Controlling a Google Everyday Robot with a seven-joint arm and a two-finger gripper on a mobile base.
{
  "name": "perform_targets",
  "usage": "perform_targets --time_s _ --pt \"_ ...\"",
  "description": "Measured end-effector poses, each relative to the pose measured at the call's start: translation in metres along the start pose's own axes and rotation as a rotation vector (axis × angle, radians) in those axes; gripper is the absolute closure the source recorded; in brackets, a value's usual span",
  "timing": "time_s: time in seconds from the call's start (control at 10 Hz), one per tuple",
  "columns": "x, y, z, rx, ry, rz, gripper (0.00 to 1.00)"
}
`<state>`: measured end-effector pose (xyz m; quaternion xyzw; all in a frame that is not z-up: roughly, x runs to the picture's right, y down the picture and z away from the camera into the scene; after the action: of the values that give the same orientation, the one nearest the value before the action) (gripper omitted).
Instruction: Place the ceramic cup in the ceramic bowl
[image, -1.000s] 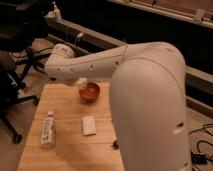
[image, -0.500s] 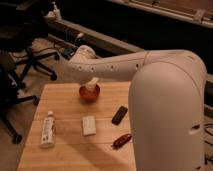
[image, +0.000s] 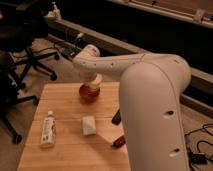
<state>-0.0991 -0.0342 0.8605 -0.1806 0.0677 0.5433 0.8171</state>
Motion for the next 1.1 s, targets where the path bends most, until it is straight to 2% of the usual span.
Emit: perform_targets --time_s 0.4,0.7,1.1 --pt "-0.009 0.013 0.023 0.006 0.066 -0.036 1.00" --pt "-0.011 0.019 0.041 0.016 0.086 -0.046 0.97" --pt "-0.003 0.022 0.068 0.050 0.102 -0.053 0.59"
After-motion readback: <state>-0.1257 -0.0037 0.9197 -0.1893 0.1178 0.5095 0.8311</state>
